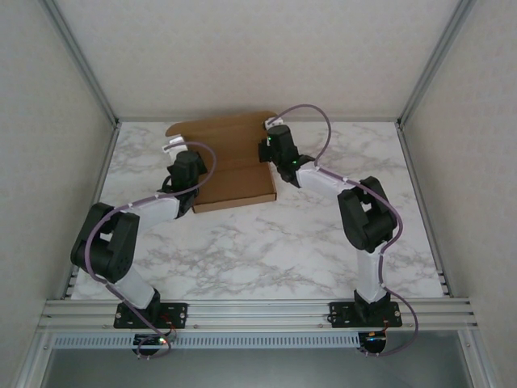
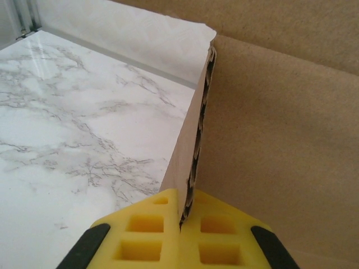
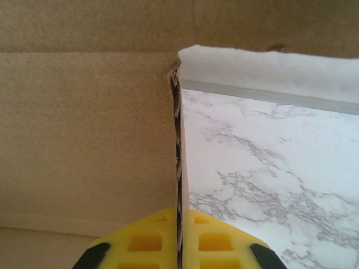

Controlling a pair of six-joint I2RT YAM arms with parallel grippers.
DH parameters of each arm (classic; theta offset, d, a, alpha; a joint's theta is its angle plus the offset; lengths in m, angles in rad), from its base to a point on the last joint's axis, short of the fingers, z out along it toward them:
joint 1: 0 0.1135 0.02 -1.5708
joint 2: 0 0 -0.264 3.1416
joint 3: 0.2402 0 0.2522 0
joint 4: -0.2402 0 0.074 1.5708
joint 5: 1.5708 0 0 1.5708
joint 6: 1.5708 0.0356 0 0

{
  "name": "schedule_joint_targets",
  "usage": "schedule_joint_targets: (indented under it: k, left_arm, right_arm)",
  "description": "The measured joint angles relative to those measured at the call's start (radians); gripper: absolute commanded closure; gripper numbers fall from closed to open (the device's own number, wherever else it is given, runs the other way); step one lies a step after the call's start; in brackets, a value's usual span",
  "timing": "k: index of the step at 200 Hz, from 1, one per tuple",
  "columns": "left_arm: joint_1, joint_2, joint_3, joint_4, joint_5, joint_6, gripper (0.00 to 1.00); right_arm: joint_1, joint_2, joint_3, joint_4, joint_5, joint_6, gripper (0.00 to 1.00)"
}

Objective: Fold the paper box

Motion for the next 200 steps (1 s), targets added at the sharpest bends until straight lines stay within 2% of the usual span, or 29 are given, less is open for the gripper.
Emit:
schedule_joint_targets:
  k: [37,83,146,200]
  left_arm:
    - [-0.001,0.0,-0.001,0.003,-0.008,0.002,1.0]
    - [-0.003,-0.063,-0.117,0.106,0.06,0.03,1.0]
    - [-0.015,-0.13,-0.354,0.415,0.176,0.06,1.0]
    - [-0.044,-0.13,-0.486,0.622,0.199,0.076,1.0]
  right_arm:
    - [0.027,0.0,-0.001,-0.01,0.086,0.011,1.0]
    - [0.027,-0.091,-0.156,0.081,0.061,0.012,1.0]
    - [0.027,-0.19,-0.422,0.367,0.035,0.038,1.0]
    - [0.028,-0.198,-0.576,0.621,0.024,0.081,1.0]
